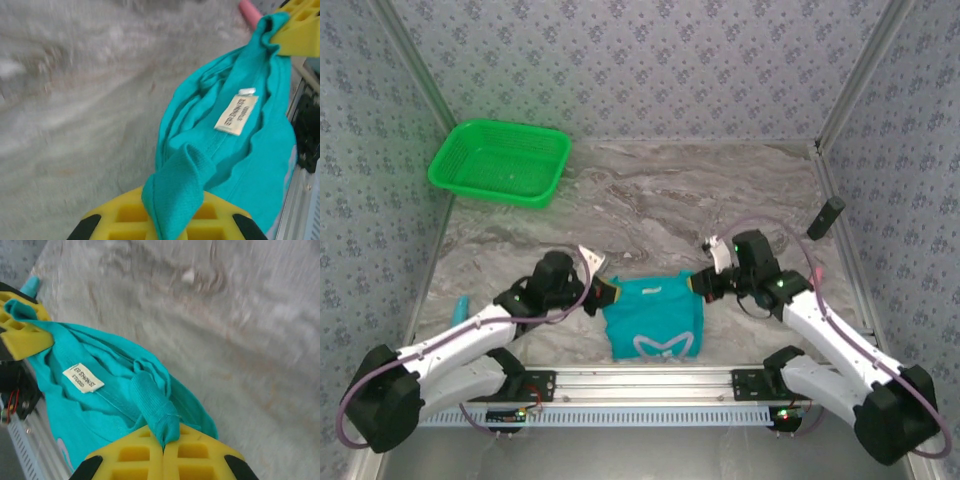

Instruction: Fold the inside-out t-shirt

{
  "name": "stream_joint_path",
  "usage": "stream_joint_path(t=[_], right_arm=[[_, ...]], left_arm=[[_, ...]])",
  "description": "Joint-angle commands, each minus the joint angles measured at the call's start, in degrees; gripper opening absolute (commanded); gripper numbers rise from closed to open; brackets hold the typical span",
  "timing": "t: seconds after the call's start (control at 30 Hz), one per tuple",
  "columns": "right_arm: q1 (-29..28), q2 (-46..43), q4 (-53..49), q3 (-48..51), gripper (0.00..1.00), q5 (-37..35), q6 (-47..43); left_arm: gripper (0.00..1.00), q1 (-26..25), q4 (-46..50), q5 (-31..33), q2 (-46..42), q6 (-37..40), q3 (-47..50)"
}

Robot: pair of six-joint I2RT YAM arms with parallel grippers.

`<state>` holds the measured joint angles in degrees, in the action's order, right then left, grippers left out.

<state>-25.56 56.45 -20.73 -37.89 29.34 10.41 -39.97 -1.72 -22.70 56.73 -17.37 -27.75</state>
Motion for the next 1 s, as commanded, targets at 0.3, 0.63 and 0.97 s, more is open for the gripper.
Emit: stream_joint_path(t=[0.3, 0.63, 0.97], right_arm=[[6.98, 19.44, 1.86, -36.09, 0.0, 3.24, -19.38], [6.14, 11.41, 11.05, -9.48, 0.0, 1.11, -19.48], [7.59, 1.65, 11.66, 4.52, 0.0, 1.67, -13.21]], left_arm=[[0.0, 9.77, 18.58, -4.87, 16.48, 25.92, -41.4], [0.0, 8.99, -1.92, -6.38, 12.53, 21.07, -15.0], [0.0, 5.46, -0.3, -7.7, 9.69, 16.11, -6.39]])
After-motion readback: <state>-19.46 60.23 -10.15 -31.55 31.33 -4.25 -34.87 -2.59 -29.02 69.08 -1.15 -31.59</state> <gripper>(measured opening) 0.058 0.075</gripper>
